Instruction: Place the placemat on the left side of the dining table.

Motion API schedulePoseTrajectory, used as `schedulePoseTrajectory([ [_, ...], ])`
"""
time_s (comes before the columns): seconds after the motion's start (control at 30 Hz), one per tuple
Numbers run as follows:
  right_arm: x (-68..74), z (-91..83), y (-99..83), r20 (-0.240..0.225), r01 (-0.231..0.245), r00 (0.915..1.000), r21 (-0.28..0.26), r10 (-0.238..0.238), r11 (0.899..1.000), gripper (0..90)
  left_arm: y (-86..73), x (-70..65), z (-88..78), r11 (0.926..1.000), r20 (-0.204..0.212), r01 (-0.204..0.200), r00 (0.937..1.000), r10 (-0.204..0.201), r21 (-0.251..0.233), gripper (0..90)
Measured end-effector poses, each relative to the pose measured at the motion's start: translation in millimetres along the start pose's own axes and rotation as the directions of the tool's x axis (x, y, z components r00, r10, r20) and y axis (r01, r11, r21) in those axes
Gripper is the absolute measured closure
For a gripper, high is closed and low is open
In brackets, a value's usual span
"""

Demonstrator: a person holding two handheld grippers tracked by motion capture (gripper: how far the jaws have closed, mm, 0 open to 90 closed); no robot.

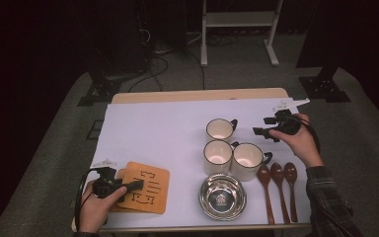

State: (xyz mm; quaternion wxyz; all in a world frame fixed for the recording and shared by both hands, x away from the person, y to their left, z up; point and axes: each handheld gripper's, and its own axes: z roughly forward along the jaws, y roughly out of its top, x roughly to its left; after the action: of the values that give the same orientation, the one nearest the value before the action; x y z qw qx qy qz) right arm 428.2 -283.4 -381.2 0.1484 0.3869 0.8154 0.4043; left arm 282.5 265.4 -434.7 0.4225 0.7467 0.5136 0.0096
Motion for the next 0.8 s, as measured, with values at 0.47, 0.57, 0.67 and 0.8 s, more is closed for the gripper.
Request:
schedulePoseTrajectory([
  [0.47,-19.6,22.8,-22.9,0.036,-0.026,0.9991,0.035,0.024,0.999,31.3,0.0,0.3,0.1,1.0,0.0,0.0,1.0,0.0,0.001,49.9],
  [0.57,-22.9,27.6,-27.4,0.047,-0.026,0.9986,0.039,0.024,0.999,30.7,0.0,0.3,0.0,1.0,0.0,0.0,1.0,0.0,0.001,49.9],
  [0.67,-25.4,32.1,-31.8,0.06,-0.025,0.9979,0.051,0.022,0.998,30.1,0.0,0.1,0.0,1.0,0.0,0.001,1.0,-0.001,0.0,49.9],
  [0.8,-29.4,36.7,-37.3,0.083,-0.024,0.9963,0.056,0.019,0.998,29.6,0.0,0.5,0.2,1.0,0.001,0.002,1.0,-0.002,0.0,50.0],
])
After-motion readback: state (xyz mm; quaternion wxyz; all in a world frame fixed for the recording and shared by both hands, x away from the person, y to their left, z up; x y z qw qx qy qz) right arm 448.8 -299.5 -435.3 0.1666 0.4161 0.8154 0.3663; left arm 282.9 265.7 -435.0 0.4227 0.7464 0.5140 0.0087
